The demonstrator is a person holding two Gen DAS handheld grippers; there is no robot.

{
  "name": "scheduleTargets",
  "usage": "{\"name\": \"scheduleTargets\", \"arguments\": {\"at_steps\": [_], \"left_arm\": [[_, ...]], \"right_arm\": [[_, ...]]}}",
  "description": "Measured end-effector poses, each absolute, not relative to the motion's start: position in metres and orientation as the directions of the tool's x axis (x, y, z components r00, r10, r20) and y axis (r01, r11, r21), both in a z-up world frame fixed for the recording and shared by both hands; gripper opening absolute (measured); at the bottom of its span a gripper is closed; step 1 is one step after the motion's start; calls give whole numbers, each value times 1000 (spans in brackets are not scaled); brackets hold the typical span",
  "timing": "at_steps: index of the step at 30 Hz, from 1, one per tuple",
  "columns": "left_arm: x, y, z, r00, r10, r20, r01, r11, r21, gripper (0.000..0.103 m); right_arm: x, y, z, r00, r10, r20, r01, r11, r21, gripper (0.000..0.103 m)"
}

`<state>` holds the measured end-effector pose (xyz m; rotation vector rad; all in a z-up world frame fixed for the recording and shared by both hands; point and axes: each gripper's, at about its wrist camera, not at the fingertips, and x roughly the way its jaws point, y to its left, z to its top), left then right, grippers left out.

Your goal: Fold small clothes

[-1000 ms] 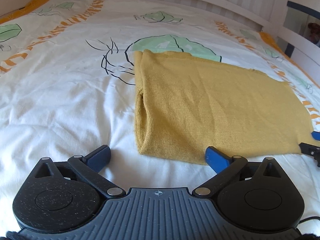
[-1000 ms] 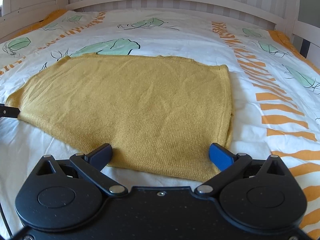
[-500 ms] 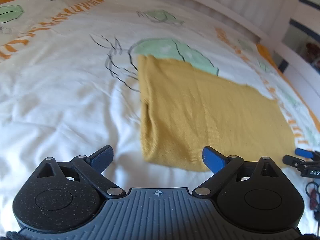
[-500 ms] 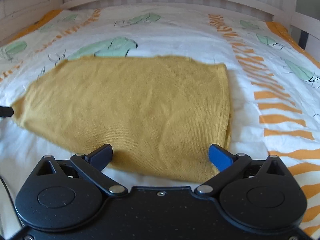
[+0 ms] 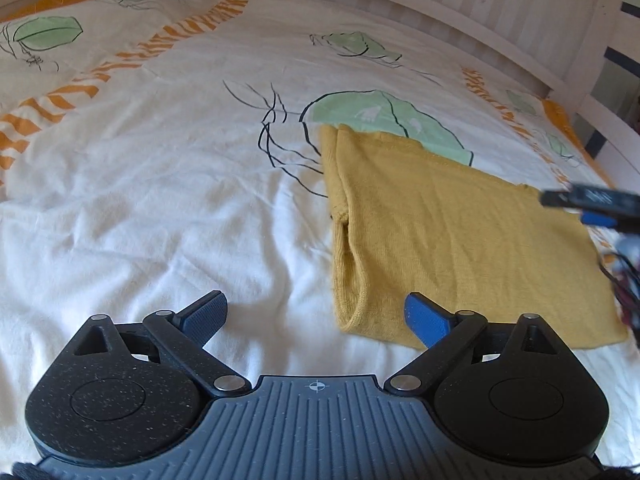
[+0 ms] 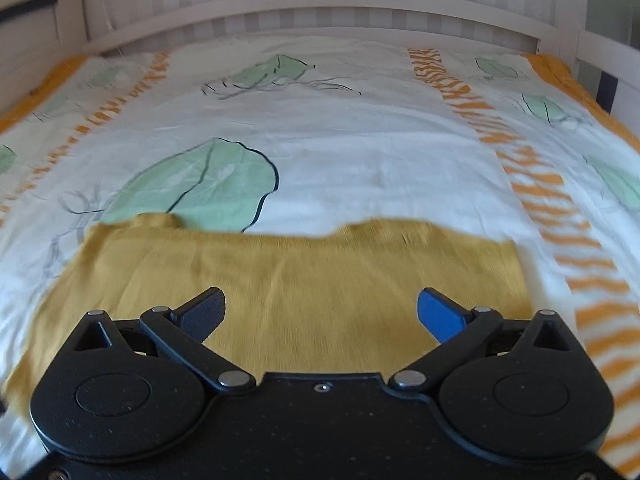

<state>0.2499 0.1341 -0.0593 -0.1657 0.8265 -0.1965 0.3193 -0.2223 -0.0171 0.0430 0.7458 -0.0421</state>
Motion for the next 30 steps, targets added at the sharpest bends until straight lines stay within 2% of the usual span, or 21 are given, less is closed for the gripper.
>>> {"name": "scheduleTargets", "arguments": {"at_steps": [2,6,15,23,25,30], "left_arm": [[251,135,-60,658,-238,-715,105,969,-226,96],[251,136,-59,654,-241,-717,101,967,-233,96],[251,134,-60,654,-238,-718,105,969,-225,96],[250,132,-62,654,-232,-720,100,970,-221,96],[251,133,-63,653,-233,-721,96,969,-226,96],[250,135,-64,654,-235,-719,94,968,-231,96]], "right_arm": [[335,-213,-22,726,-50,-685,60,998,-9,102],[354,-193,-50,641,-138,-755,35,988,-151,102],[303,-198,-49,708,-114,-697,27,991,-134,102],[224,-192,-58,702,-92,-706,-52,982,-179,102],[214,-194,-56,703,-66,-708,-71,984,-162,102],[209,-227,-35,704,75,-706,-116,993,-10,102]]}}
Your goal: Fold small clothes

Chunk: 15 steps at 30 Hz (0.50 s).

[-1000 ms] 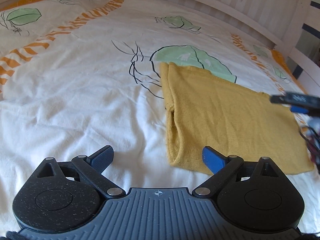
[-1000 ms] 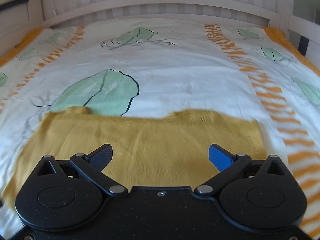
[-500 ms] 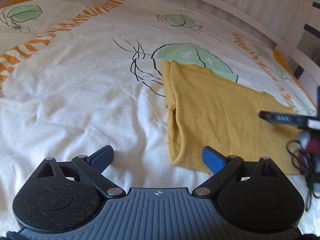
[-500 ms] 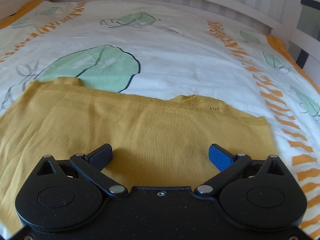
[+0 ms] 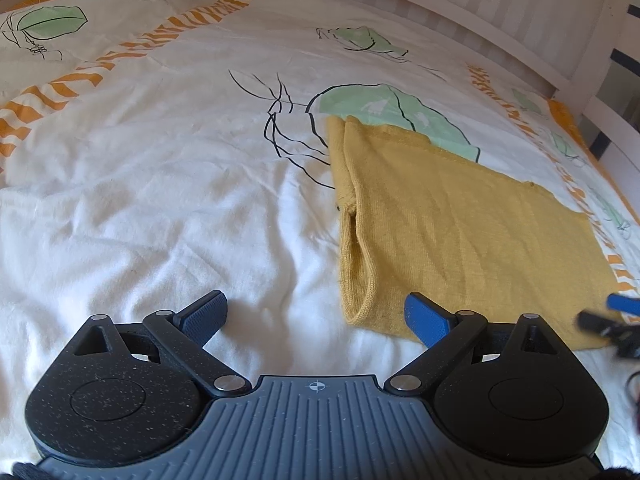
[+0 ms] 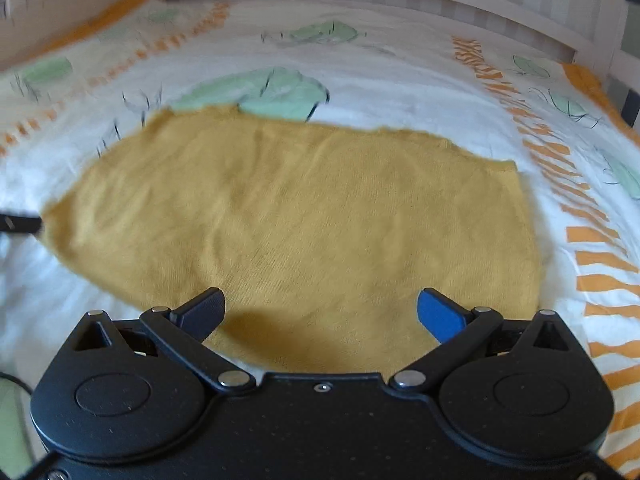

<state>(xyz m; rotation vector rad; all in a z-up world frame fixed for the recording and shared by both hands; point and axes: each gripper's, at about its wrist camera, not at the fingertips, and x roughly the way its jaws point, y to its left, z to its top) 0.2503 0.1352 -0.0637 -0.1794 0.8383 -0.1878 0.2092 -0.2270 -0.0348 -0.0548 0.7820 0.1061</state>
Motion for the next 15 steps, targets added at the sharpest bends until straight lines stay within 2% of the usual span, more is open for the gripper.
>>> {"name": "scheduleTargets", "arguments": {"at_steps": [3,9,15], "left_arm": [[250,136,-63,655,-237,-717,95,968,-233,96],[250,134,-63,657,-237,-716,97,968,-231,96],[252,133,-67,649,-234,-724,95,969,-227,96]], "right_arm": [[211,-265,-22,736,63,-674,-40,998,50,102],[227,-348,-28,719,95,-688,114,961,252,102],[236,-382,-56,679,271,-682,120,876,468,103]]}}
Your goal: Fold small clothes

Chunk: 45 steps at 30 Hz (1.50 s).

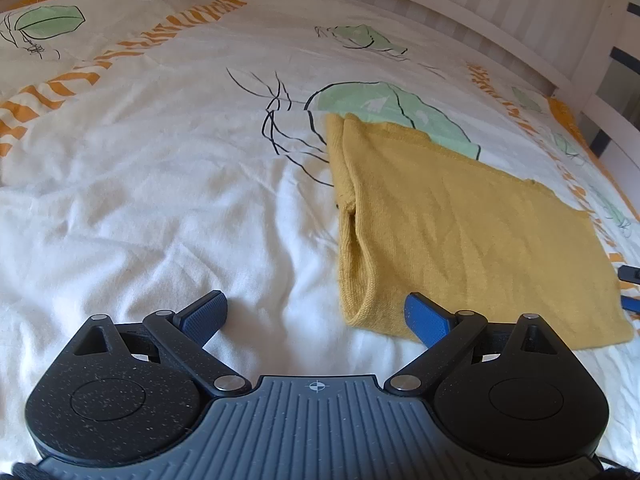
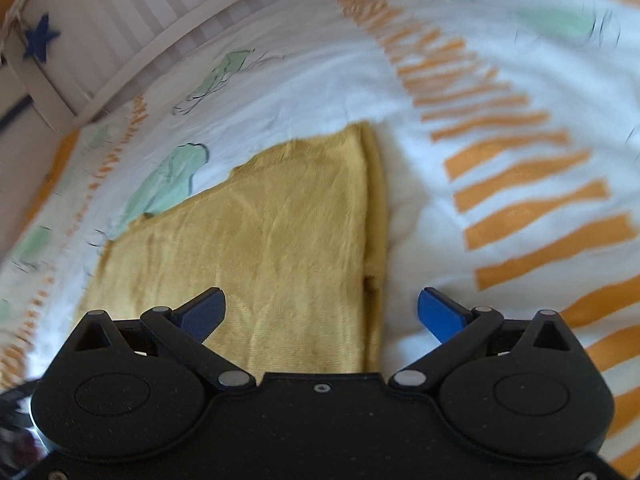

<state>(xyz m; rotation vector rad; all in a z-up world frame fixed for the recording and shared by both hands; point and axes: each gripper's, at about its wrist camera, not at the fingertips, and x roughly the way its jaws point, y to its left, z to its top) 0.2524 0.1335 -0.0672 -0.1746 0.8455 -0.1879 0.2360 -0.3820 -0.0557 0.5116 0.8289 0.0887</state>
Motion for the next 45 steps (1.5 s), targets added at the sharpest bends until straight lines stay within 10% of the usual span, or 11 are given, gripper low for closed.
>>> {"name": "scheduleTargets", "arguments": {"at_steps": [14,19,45], "left_arm": [[256,132,-71,645,-226,-729,95,972,-217,96],[257,132,-71,645,-229,-729,96,971,-220,96],[248,174,-34,733,-204,-649,23,961,-276,96]], "right_arm": [[274,-394,-72,697,448,-560,46,752,658,97],[279,-398,-71,680,437,-589,95,744,661,29],[346,-162,12,533,469,-705,-109,864,492,25]]}}
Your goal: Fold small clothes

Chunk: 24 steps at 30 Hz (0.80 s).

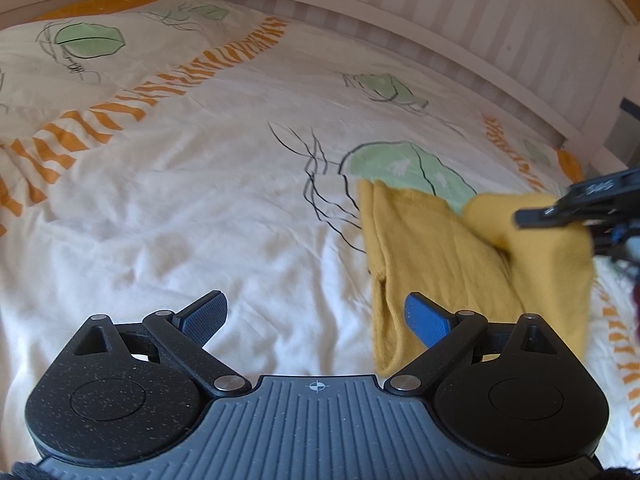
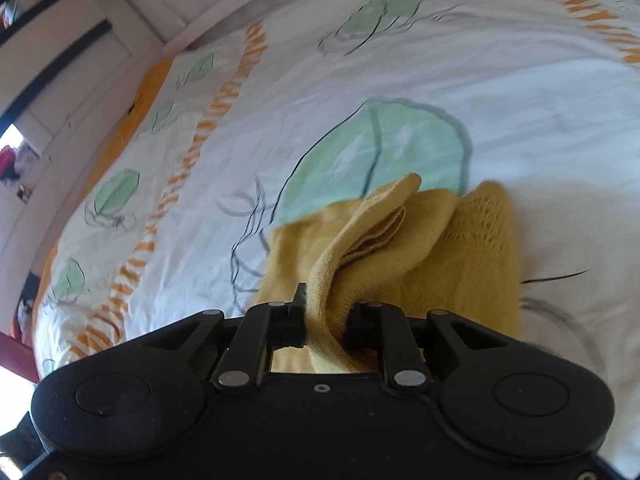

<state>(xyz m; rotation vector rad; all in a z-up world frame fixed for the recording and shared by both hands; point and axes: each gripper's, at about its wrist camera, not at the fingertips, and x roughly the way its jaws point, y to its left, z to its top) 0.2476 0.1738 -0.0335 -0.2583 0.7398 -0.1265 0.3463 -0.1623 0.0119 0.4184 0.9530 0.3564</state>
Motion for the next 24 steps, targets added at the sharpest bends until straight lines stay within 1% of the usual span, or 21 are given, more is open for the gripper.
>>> {"name": "scheduleTargets", "arguments": {"at_steps": [8,10,13,18,20,21,22,24], "left_arm": [[253,188,-35,727,-186,-661,-29,953,-300,96],[253,189,-36,722,-186,-666,-32,953,-300,96],[253,189,-37,716,-187,-673,-31,954,-297,96],[254,187,-40,709,-189,-680,-23,957,-290,96],[253,186,-41,706,-189,-683,-21,958,-287,96],[253,186,-41,705,-190,-683,-20,958,-286,96],[253,186,-41,705,-190,-684,-19,958,-285,96],[253,185,-41,704,-192,-684,-17,958,-286,96]], "right_arm": [[354,-102,-10,495,404,-769,-131,910,393,27],[357,-95,-11,482,417,-771,-131,904,407,36],[359,-90,-8,480,494,-725,-157,861,483,38],[354,-85,13,505,577,-642,-253,810,529,38],[349,-93,20,522,581,-625,-267,807,527,44],[346,-97,22,530,574,-624,-273,812,515,51],[341,-101,23,536,560,-631,-280,824,493,53],[332,-106,22,533,537,-653,-304,842,445,53]]}}
